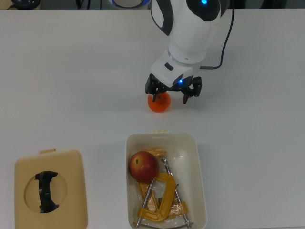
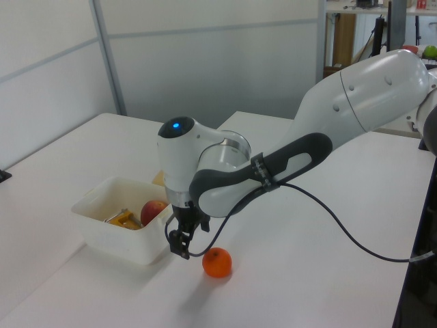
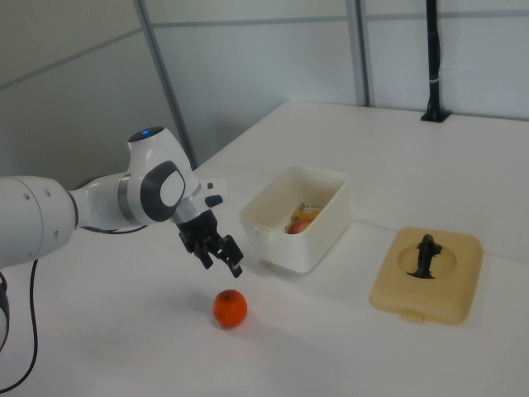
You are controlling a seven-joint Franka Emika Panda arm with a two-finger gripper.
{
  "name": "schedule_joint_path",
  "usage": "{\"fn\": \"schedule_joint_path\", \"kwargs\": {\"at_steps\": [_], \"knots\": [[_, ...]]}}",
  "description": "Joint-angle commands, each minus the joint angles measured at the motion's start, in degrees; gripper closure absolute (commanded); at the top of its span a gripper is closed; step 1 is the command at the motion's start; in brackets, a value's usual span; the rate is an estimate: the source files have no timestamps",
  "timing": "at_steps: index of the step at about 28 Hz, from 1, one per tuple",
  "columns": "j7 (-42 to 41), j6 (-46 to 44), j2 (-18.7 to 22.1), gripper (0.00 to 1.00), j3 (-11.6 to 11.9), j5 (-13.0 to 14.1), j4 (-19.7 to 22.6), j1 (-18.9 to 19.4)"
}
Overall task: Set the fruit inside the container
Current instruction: 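Move the gripper to the orange tangerine and lower onto it, then close the gripper on the tangerine and lift it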
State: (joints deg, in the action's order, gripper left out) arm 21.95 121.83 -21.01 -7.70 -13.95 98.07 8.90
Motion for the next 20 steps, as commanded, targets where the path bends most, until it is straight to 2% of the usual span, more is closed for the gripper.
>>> {"fn": "schedule_joint_path", "kwargs": {"at_steps": [1,8,13,17,18,20], "knots": [[0.1,2.9,1.9,0.0,0.1,-2.7,5.4,0.1],[3.5,6.7,1.8,0.0,0.1,-6.6,10.1,0.8],[3.6,7.2,1.7,0.0,0.1,-6.7,10.9,0.9],[3.6,7.5,1.1,0.0,0.1,-7.8,11.8,0.9],[3.6,7.5,1.0,0.03,0.1,-7.9,11.8,0.9],[3.4,7.6,0.9,0.3,0.1,-8.2,11.8,0.9]]}}
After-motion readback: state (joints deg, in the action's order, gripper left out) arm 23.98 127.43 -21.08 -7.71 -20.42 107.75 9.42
